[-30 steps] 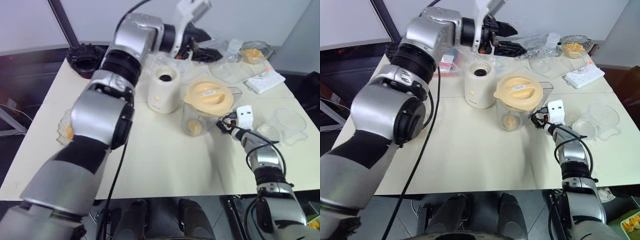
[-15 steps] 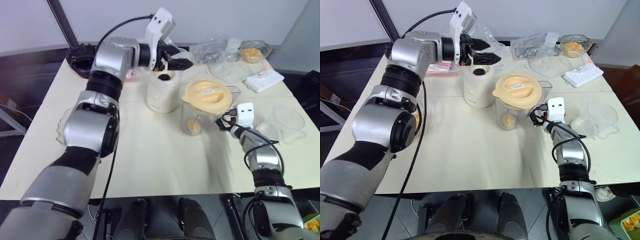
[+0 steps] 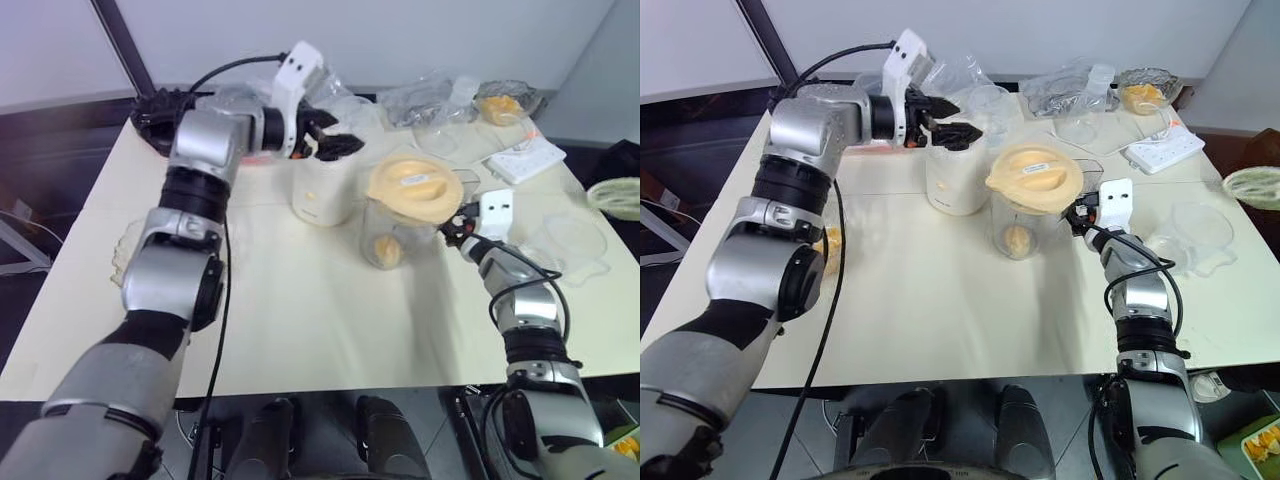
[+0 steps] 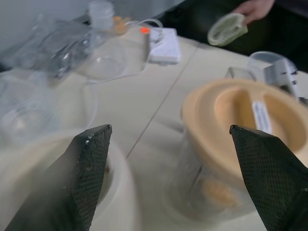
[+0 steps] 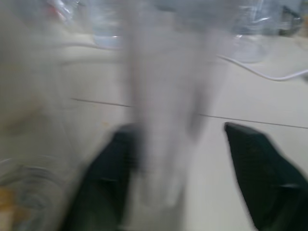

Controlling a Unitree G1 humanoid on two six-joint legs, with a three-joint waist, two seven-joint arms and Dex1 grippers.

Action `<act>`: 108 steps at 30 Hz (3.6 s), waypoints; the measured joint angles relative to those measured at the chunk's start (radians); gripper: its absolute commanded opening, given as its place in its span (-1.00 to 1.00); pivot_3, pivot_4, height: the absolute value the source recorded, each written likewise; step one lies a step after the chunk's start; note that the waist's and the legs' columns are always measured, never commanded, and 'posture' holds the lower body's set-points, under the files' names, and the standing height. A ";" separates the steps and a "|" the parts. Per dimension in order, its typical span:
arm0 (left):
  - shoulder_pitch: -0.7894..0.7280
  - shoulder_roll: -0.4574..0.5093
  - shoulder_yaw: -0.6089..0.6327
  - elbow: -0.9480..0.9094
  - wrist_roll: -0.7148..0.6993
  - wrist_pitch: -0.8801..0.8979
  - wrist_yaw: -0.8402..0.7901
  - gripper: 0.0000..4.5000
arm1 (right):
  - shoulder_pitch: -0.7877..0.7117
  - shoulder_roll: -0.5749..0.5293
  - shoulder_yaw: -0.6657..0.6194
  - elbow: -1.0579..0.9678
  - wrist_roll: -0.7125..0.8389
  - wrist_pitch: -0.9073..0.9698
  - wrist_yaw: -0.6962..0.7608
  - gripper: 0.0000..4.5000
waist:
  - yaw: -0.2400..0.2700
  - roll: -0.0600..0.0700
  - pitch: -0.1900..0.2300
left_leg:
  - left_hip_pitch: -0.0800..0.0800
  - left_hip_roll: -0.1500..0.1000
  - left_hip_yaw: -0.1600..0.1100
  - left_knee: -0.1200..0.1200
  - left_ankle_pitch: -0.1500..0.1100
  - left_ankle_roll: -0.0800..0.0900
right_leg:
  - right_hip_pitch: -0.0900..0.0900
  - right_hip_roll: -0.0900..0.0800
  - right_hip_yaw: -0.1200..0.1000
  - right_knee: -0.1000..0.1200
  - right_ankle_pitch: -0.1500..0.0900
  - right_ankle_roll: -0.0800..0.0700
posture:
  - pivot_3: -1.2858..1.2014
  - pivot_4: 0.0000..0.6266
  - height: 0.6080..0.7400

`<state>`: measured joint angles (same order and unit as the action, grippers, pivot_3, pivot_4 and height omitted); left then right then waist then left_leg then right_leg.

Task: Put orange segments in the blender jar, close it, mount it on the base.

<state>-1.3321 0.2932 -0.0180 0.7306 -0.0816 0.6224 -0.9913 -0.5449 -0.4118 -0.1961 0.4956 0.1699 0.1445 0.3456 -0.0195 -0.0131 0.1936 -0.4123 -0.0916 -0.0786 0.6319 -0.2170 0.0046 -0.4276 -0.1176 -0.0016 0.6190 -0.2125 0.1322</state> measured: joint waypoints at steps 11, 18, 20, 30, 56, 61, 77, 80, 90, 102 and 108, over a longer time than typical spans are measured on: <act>0.401 0.411 -0.010 -0.591 -0.207 0.236 -0.283 0.83 | -0.027 -0.004 0.004 0.025 0.010 -0.027 0.023 -0.63 | 0.005 0.001 0.000 | 0.002 0.001 0.000 0.000 0.001 -0.002 | 0.001 0.000 0.002 0.000 0.001 -0.002 | 0.03 -0.52 1.00; 0.513 0.516 0.004 -0.796 -0.325 0.314 -0.308 0.83 | -0.059 -0.002 0.003 0.024 0.011 0.024 -0.003 -0.63 | 0.002 0.001 0.000 | 0.002 0.002 -0.001 0.000 0.006 -0.004 | 0.001 0.002 0.001 0.001 0.002 -0.005 | 0.03 -0.52 1.00; 0.536 0.526 0.008 -0.819 -0.348 0.334 -0.287 0.83 | -0.105 -0.014 0.003 0.023 0.010 0.059 -0.026 -0.63 | -0.001 0.002 0.001 | 0.002 0.002 -0.001 0.000 0.007 -0.005 | 0.001 0.002 0.001 0.001 0.003 -0.005 | 0.03 -0.52 1.00; 0.601 0.553 0.078 -0.853 -0.411 0.354 -0.160 0.83 | -0.565 -0.123 0.005 0.098 -0.030 0.143 -0.084 -0.63 | -0.026 0.005 0.004 | 0.002 0.003 0.000 -0.005 0.006 -0.005 | -0.002 0.003 0.002 0.000 0.002 -0.006 | 0.03 -0.52 1.00; 0.750 0.541 0.328 -0.924 -0.513 0.381 0.200 0.83 | -0.961 0.188 0.030 0.806 -0.070 -0.167 -0.080 -0.63 | -0.027 0.005 0.005 | 0.000 0.003 -0.001 -0.010 0.007 -0.007 | -0.007 0.003 0.002 0.001 0.003 -0.008 | 0.03 -0.52 1.00; 0.794 0.525 0.388 -0.998 -0.565 0.435 0.276 0.83 | -0.935 0.186 0.035 0.818 -0.107 -0.237 -0.088 -0.63 | -0.029 0.005 0.005 | 0.000 0.003 -0.001 -0.009 0.008 -0.008 | -0.007 0.003 0.002 0.002 0.003 -0.008 | 0.03 -0.52 1.00; 0.826 0.530 0.399 -1.047 -0.629 0.459 0.348 0.83 | -0.894 0.211 -0.022 0.845 -0.106 -0.303 -0.077 -0.63 | -0.039 0.005 0.004 | 0.001 0.003 -0.001 -0.004 0.009 -0.010 | -0.007 0.004 0.002 0.010 0.003 -0.009 | 0.03 -0.52 1.00; 0.826 0.530 0.398 -1.048 -0.634 0.459 0.354 0.83 | -0.894 0.218 -0.032 0.851 -0.106 -0.325 -0.076 -0.63 | -0.046 0.005 0.004 | 0.001 0.003 -0.001 -0.004 0.009 -0.010 | -0.007 0.004 0.002 0.010 0.003 -0.010 | 0.03 -0.52 1.00; 0.826 0.531 0.396 -1.059 -0.658 0.461 0.368 0.83 | -0.894 0.232 -0.055 0.861 -0.109 -0.368 -0.110 -0.63 | -0.050 0.005 0.004 | 0.001 0.003 -0.001 -0.005 0.009 -0.010 | -0.007 0.004 0.002 0.010 0.003 -0.010 | 0.03 -0.52 1.00; 0.849 0.532 0.396 -1.098 -0.695 0.486 0.411 0.83 | -0.896 0.241 -0.053 0.867 -0.144 -0.363 -0.134 -0.63 | -0.050 0.005 0.004 | 0.001 0.003 -0.002 -0.004 0.009 -0.010 | -0.007 0.004 0.002 0.010 0.003 -0.010 | 0.03 -0.52 1.00; 0.856 0.534 0.399 -1.126 -0.720 0.502 0.433 0.83 | -0.899 0.243 -0.054 0.867 -0.154 -0.360 -0.140 -0.63 | -0.050 0.005 0.004 | 0.001 0.003 -0.002 -0.004 0.009 -0.010 | -0.007 0.004 0.002 0.010 0.003 -0.010 | 0.03 -0.52 1.00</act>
<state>-0.4766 0.8271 0.3807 -0.3951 -0.8011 1.1241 -0.5579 -1.4437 -0.1685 -0.2504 1.3626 0.0157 -0.2155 0.2055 -0.0694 -0.0085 0.1981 -0.4114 -0.0885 -0.0802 0.6276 -0.2079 -0.0054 -0.4344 -0.1138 0.0003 0.6293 -0.2093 0.1224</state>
